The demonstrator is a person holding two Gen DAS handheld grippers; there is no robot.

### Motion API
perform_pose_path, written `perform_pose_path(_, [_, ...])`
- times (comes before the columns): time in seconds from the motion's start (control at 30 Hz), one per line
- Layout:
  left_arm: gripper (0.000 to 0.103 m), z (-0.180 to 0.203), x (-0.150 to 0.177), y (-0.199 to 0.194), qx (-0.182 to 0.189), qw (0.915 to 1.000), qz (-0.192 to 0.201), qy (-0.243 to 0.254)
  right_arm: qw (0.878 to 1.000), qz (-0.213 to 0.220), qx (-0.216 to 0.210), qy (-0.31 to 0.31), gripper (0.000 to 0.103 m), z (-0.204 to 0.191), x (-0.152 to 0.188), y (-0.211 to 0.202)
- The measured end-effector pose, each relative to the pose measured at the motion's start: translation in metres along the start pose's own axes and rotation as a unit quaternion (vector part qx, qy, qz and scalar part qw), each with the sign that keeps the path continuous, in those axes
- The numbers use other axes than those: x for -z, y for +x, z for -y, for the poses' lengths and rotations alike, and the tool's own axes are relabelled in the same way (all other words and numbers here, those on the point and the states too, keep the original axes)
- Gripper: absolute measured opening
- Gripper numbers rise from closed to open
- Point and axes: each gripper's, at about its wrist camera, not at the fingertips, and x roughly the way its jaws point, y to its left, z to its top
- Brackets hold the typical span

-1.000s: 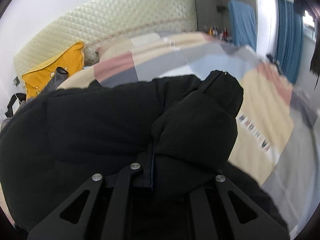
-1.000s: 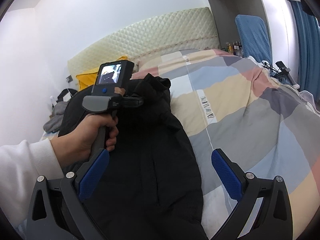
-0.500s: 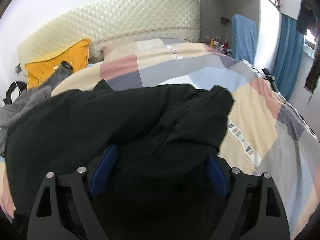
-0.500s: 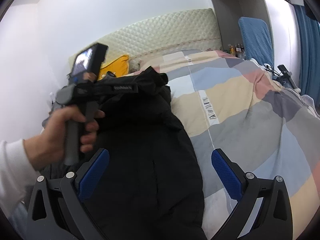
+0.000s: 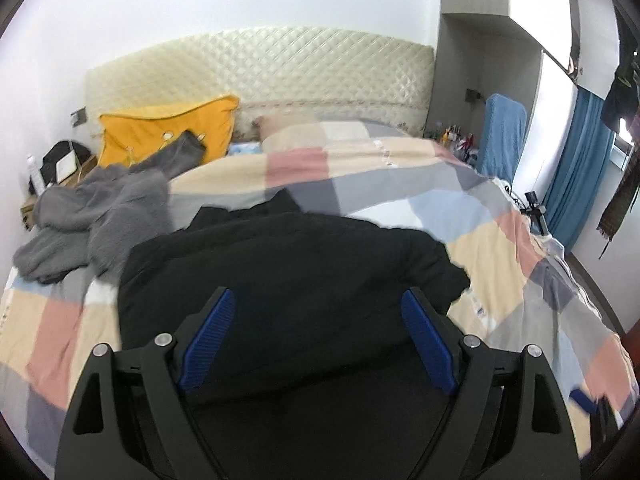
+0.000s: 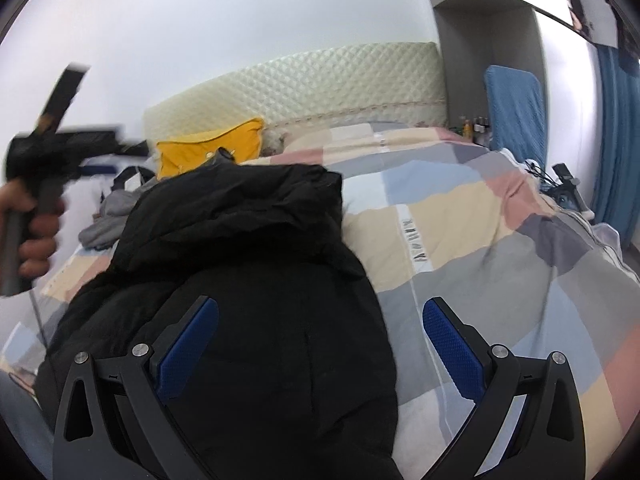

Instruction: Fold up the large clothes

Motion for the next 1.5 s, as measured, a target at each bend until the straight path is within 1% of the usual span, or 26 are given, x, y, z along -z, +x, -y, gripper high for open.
perform_pose_path(0.1, [0.085,-0.024,0.013,-0.019,-0.01,0.9993,-0.035,-0.003,1.0,0.004,0.002,0.011,0.103,0.002,-0.004,-0.003])
perform_pose_path(0.17, [0.086,-0.039,0.021,-0.033,-0.017,0.9991,-0.037,-0.006,1.0,0.003,0.003,0.008,0.103,-0.002,-0.008,-0.002])
perform_pose_path(0.23, [0.086,-0.055,0.032,-0.044,-0.017,0.9991,-0.034,-0.02,1.0,0.001,-0.003,0.011,0.103,-0.007,-0.014,0.0])
perform_pose_path(0.27, [0.086,-0.064,0.039,-0.047,-0.024,0.999,-0.031,-0.021,1.0,0.001,-0.011,0.015,0.103,-0.008,-0.016,0.0])
perform_pose_path(0.3, [0.086,-0.071,0.046,-0.048,-0.04,0.9987,-0.026,-0.019,1.0,0.004,-0.018,0.016,0.103,-0.011,-0.021,0.0])
perform_pose_path(0.37, [0.086,-0.088,0.06,-0.045,-0.071,0.9968,-0.023,-0.031,1.0,0.011,-0.011,0.009,0.103,-0.016,-0.028,0.001])
perform_pose_path(0.43, [0.086,-0.109,0.072,-0.034,-0.087,0.9937,-0.032,-0.063,1.0,0.013,-0.013,0.004,0.103,-0.018,-0.041,0.009])
perform_pose_path(0.5, [0.086,-0.134,0.084,-0.014,-0.092,0.9899,-0.048,-0.096,1.0,0.009,-0.018,0.002,0.103,-0.017,-0.053,0.023])
perform_pose_path(0.57, [0.086,-0.151,0.091,0.003,-0.104,0.9863,-0.069,-0.109,1.0,0.0,-0.023,0.009,0.103,-0.012,-0.066,0.044])
perform_pose_path(0.6, [0.086,-0.159,0.095,0.012,-0.106,0.9854,-0.075,-0.11,1.0,-0.004,-0.027,0.014,0.103,-0.009,-0.069,0.054])
perform_pose_path(0.63, [0.086,-0.164,0.097,0.016,-0.109,0.9859,-0.073,-0.105,0.999,-0.01,-0.033,0.023,0.103,-0.006,-0.074,0.067])
perform_pose_path(0.7, [0.087,-0.174,0.102,0.032,-0.133,0.9834,-0.082,-0.092,0.998,-0.021,-0.045,0.038,0.102,0.001,-0.079,0.092])
perform_pose_path(0.77, [0.088,-0.182,0.11,0.044,-0.136,0.9818,-0.091,-0.096,0.997,-0.035,-0.052,0.048,0.101,0.005,-0.083,0.119])
perform_pose_path(0.9, [0.094,-0.188,0.12,0.071,-0.143,0.9788,-0.126,-0.075,0.994,-0.053,-0.062,0.071,0.097,0.015,-0.086,0.172])
perform_pose_path(0.97, [0.098,-0.185,0.121,0.078,-0.146,0.9798,-0.124,-0.057,0.992,-0.056,-0.065,0.089,0.094,0.022,-0.087,0.192])
perform_pose_path(1.0, [0.102,-0.183,0.121,0.081,-0.148,0.9801,-0.123,-0.049,0.992,-0.054,-0.065,0.095,0.092,0.024,-0.087,0.198])
perform_pose_path(1.03, [0.102,-0.182,0.121,0.087,-0.151,0.9798,-0.124,-0.041,0.992,-0.052,-0.064,0.098,0.09,0.026,-0.088,0.204])
perform_pose_path(1.1, [0.102,-0.184,0.123,0.099,-0.162,0.9783,-0.124,-0.032,0.991,-0.057,-0.054,0.104,0.08,0.03,-0.087,0.22])
perform_pose_path(1.13, [0.102,-0.185,0.125,0.102,-0.164,0.9778,-0.126,-0.032,0.99,-0.064,-0.053,0.11,0.078,0.033,-0.084,0.227])
perform_pose_path(1.23, [0.102,-0.194,0.131,0.121,-0.175,0.9741,-0.137,-0.039,0.987,-0.078,-0.065,0.122,0.066,0.034,-0.077,0.241])
perform_pose_path(1.3, [0.102,-0.203,0.13,0.127,-0.191,0.9716,-0.13,-0.05,0.989,-0.079,-0.068,0.109,0.052,0.029,-0.078,0.243])
perform_pose_path(1.33, [0.102,-0.208,0.128,0.127,-0.199,0.9705,-0.123,-0.059,0.99,-0.075,-0.067,0.101,0.05,0.024,-0.08,0.242])
perform_pose_path(1.37, [0.102,-0.212,0.127,0.126,-0.204,0.9695,-0.118,-0.068,0.991,-0.071,-0.066,0.093,0.042,0.02,-0.081,0.241])
perform_pose_path(1.4, [0.102,-0.219,0.126,0.126,-0.208,0.9682,-0.111,-0.083,0.992,-0.064,-0.069,0.085,0.029,0.014,-0.083,0.238])
perform_pose_path(1.47, [0.102,-0.229,0.125,0.12,-0.213,0.9661,-0.098,-0.107,0.994,-0.049,-0.068,0.069,0.019,0.003,-0.088,0.229])
perform_pose_path(1.5, [0.103,-0.233,0.124,0.116,-0.214,0.9655,-0.088,-0.119,0.995,-0.037,-0.07,0.06,0.017,-0.005,-0.091,0.222])
